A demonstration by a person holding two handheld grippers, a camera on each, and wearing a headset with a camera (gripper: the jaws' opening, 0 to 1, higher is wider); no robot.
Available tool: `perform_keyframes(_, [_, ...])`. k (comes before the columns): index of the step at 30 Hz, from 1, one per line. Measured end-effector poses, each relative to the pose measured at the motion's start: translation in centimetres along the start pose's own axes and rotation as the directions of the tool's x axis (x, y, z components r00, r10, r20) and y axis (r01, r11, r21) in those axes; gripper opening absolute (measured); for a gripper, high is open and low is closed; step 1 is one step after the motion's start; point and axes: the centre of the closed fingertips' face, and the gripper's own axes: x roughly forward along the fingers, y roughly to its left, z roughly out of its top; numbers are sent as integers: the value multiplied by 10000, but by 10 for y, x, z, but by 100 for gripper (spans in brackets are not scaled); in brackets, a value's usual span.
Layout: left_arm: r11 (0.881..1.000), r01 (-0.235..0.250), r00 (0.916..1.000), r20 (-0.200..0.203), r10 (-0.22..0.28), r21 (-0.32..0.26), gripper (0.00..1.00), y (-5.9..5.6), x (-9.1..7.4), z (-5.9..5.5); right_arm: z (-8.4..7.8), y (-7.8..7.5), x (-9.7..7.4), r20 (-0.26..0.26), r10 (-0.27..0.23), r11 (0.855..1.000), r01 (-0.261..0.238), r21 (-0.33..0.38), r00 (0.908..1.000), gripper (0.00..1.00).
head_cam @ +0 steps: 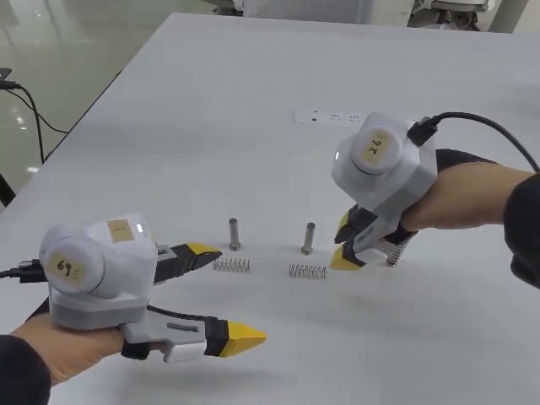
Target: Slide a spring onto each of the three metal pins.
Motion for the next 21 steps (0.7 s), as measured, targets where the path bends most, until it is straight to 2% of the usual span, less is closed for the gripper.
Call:
perform_keyframes(9, [10000,-25,10000,10,25,-24,72,0,0,-1,4,2,7,54,75,9999,-75,-75,10000,24])
perform_keyframes(21, [10000,-44,10000,0,44,-65,72,0,-1,-2,-6,3,32,-350,393,9991,-399,-162,9986,24])
